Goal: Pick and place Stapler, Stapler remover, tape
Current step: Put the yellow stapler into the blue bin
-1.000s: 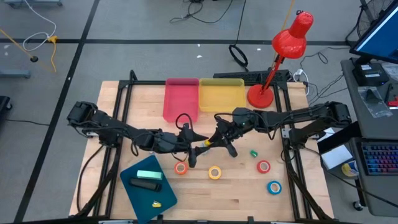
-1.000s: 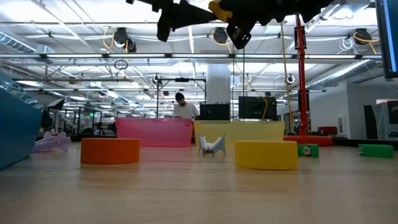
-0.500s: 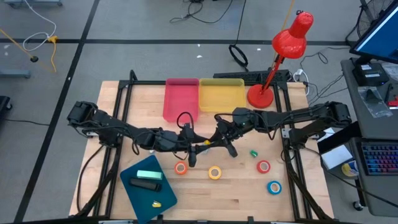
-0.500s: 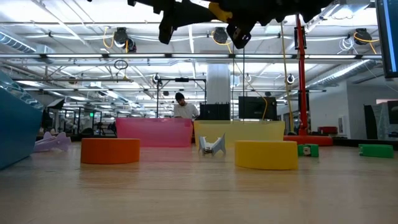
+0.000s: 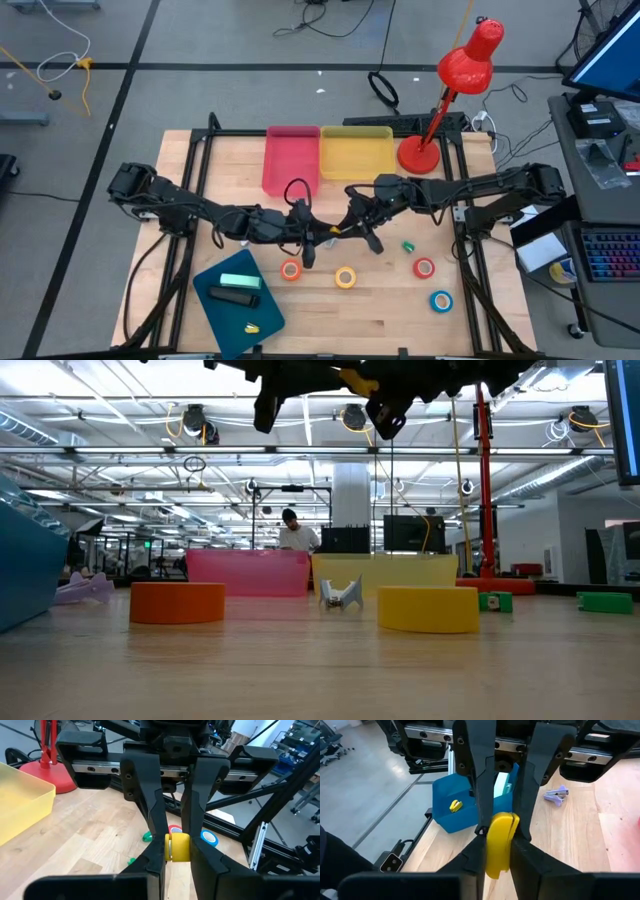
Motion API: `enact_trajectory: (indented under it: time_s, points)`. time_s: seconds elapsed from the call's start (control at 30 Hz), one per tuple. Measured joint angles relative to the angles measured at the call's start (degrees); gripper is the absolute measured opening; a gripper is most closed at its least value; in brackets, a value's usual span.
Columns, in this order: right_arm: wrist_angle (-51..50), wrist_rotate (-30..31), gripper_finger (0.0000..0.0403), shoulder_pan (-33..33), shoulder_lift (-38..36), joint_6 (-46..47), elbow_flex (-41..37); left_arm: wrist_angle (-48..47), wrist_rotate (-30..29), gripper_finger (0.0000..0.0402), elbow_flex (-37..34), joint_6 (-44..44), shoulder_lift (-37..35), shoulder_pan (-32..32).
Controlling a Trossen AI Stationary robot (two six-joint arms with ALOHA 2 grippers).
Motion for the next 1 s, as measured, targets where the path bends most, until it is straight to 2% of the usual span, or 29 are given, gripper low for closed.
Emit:
enact_trajectory:
  time_s: [0.37, 0.6, 0.8, 1.0]
  points:
    - [-3.10, -0.13, 0.0174, 0.04, 0.00, 0.00, 0.25, -1.17, -0.39, 0.0058, 0.00, 0.02, 0.07, -0.01]
    - [-4.61, 0.06, 0.0227, 0.02, 0.04, 0.03, 0.26, -2.57, -0.49, 0.0058, 0.00, -1.32, -0.24, -0.34]
    - [-5.73, -0.01, 0.0250, 0.04, 0.04, 0.03, 0.26, -2.77, -0.88, 0.0058, 0.00, -2.78, -0.24, -1.07]
    - [-6.19, -0.11, 0.0248, 0.04, -0.33, 0.87, 0.26, -2.73, -0.94, 0.0058, 0.09, -4.13, -0.26, -1.62]
